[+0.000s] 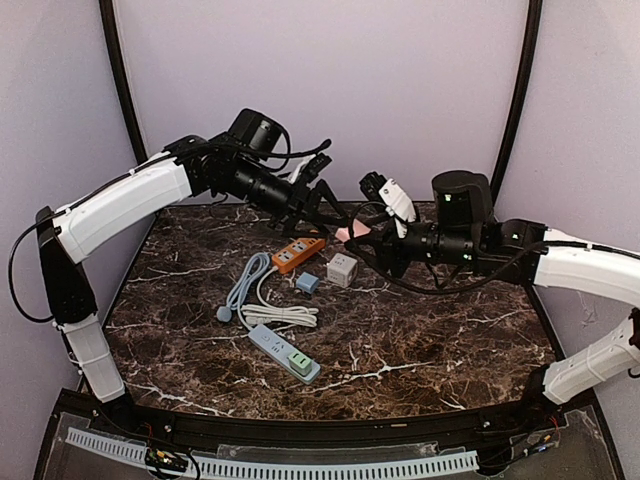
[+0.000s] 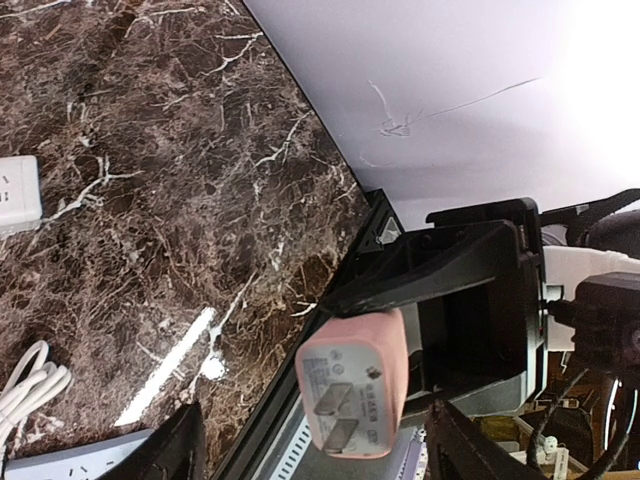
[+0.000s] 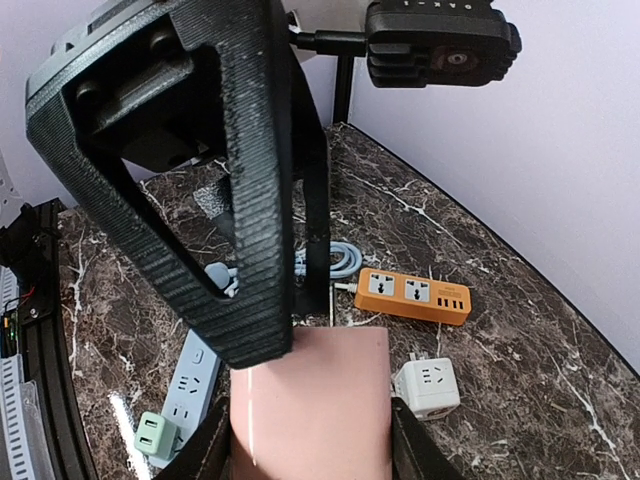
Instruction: Insert the plug
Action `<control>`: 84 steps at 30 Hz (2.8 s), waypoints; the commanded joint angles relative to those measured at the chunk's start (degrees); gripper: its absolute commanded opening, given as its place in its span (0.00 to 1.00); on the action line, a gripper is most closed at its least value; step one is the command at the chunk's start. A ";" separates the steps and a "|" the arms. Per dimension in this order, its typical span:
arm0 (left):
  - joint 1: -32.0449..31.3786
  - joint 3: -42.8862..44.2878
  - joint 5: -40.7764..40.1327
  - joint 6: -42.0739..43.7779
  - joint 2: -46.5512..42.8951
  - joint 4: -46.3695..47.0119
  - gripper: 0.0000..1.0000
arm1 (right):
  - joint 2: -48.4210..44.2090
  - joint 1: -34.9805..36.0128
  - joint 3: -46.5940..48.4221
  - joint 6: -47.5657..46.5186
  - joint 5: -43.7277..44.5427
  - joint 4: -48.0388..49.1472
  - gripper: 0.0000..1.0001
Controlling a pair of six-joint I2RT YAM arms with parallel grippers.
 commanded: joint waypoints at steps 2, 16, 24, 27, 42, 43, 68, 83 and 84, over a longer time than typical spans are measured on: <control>-0.02 -3.58 6.49 -7.31 -1.43 9.34 0.71 | 0.17 0.54 1.57 -1.47 0.11 1.35 0.00; 0.00 -11.12 9.99 -17.43 -3.48 21.38 0.50 | -0.19 1.55 1.04 -2.97 0.85 2.65 0.00; 0.01 -12.49 10.45 -17.82 -4.15 21.40 0.41 | -0.18 2.24 0.70 -3.00 1.52 3.27 0.00; -0.03 -12.66 11.04 -18.05 -4.20 21.44 0.33 | -0.23 2.54 0.54 -2.76 3.41 3.37 0.00; 0.26 -12.76 12.87 -19.02 -5.51 21.36 0.43 | -1.73 3.05 -0.73 -3.41 6.18 3.72 0.00; 0.27 -12.80 12.84 -19.09 -5.52 21.58 0.42 | -1.80 3.03 -0.86 -3.43 5.86 3.73 0.00; 0.20 -16.26 14.36 -23.32 -6.17 28.68 0.01 | -1.84 3.23 -0.07 -0.45 7.69 2.15 0.65; 3.94 -18.72 11.70 -19.42 -9.21 29.81 0.01 | -5.42 -3.26 2.41 16.63 5.33 -7.55 0.99; 4.41 -19.70 11.73 -20.43 -9.70 31.04 0.01 | -5.11 -5.58 3.47 18.90 0.78 -8.21 0.99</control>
